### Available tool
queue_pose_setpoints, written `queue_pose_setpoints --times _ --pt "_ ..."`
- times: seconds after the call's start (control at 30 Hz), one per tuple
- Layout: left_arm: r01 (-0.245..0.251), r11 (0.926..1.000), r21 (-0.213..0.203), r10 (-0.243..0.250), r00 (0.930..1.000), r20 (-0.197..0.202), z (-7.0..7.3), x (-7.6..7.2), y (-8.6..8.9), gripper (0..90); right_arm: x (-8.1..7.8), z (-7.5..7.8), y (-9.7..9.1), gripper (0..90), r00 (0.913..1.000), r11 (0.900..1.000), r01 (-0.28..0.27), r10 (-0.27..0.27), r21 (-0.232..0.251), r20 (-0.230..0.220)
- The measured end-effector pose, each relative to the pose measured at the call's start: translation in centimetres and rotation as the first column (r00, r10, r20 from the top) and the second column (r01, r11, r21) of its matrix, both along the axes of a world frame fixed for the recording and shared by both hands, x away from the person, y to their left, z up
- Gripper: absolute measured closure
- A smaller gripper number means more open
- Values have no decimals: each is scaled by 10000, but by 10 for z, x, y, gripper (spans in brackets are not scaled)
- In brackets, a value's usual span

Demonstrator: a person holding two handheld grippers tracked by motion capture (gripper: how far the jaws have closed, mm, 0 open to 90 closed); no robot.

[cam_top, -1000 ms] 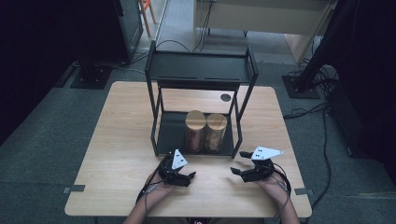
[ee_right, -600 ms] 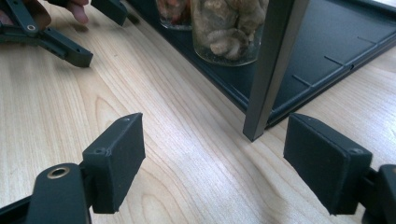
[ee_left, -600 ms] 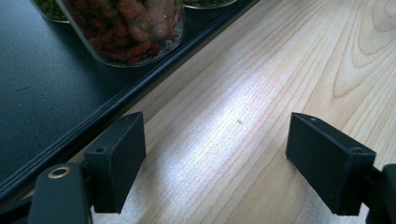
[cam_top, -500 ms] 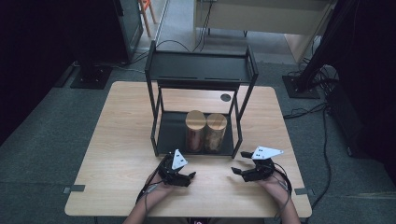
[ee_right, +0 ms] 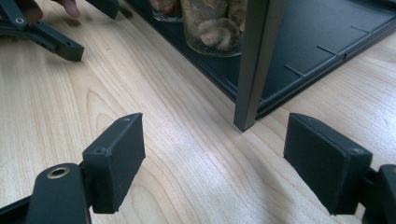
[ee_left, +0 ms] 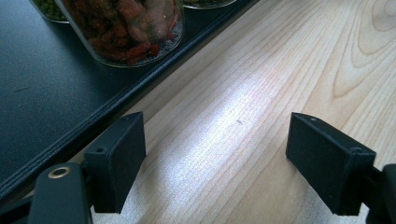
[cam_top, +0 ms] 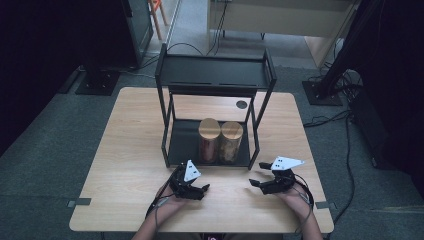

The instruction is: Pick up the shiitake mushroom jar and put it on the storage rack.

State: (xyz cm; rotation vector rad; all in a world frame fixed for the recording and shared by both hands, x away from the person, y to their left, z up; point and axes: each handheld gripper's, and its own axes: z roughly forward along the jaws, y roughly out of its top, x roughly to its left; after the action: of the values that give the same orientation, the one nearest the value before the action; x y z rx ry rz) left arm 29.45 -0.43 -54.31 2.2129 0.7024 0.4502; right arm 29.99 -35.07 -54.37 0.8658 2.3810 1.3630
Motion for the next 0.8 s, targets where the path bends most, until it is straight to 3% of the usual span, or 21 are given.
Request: queue_pose_setpoints --times 0.8 --pt "-3 10000 1 3 10000 4 0 0 0 202 5 -6 -9 201 9995 9999 134 -133 10 -292"
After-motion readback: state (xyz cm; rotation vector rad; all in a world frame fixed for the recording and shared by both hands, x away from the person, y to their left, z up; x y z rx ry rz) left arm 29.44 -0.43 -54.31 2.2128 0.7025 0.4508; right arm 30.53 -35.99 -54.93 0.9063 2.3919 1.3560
